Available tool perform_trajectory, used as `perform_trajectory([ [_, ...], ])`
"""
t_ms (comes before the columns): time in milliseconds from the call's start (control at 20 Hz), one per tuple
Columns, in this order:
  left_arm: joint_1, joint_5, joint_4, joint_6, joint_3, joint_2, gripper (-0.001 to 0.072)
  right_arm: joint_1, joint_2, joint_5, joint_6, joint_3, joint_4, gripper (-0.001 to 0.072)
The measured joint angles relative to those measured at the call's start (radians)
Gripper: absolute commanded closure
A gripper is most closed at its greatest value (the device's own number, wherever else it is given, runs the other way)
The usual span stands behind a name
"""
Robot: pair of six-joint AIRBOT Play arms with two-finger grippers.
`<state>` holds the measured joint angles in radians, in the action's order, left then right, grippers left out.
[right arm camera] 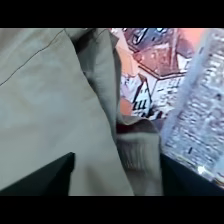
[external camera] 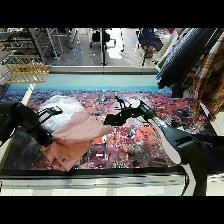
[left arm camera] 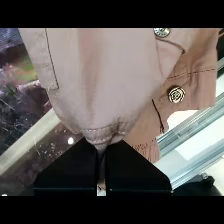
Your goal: Fold the clothes and pants, and hang the long-sleeved shirts on hangers.
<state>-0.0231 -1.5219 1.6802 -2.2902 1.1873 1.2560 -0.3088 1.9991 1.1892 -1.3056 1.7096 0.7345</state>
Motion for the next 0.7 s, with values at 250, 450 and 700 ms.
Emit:
perform_trajectory([
  [250, 0.010, 0.014, -0.020, -0.010, 0.001, 0.037, 0.0699, -0.046, 0.072, 0.140, 0.039, 0.145, -0.047, 0.0692],
  [450, 0.027, 0.105, 0.025, -0.014, 0.066, 0.045, 0.0700, -0.016, 0.001, 0.166, -0.003, 0.306, 0.071, 0.0692],
  [700, 0.026, 0.169, 0.313, -0.080, 0.288, 0.047, 0.0700, 0.088, -0.279, 0.196, -0.048, 0.327, 0.258, 0.0692],
])
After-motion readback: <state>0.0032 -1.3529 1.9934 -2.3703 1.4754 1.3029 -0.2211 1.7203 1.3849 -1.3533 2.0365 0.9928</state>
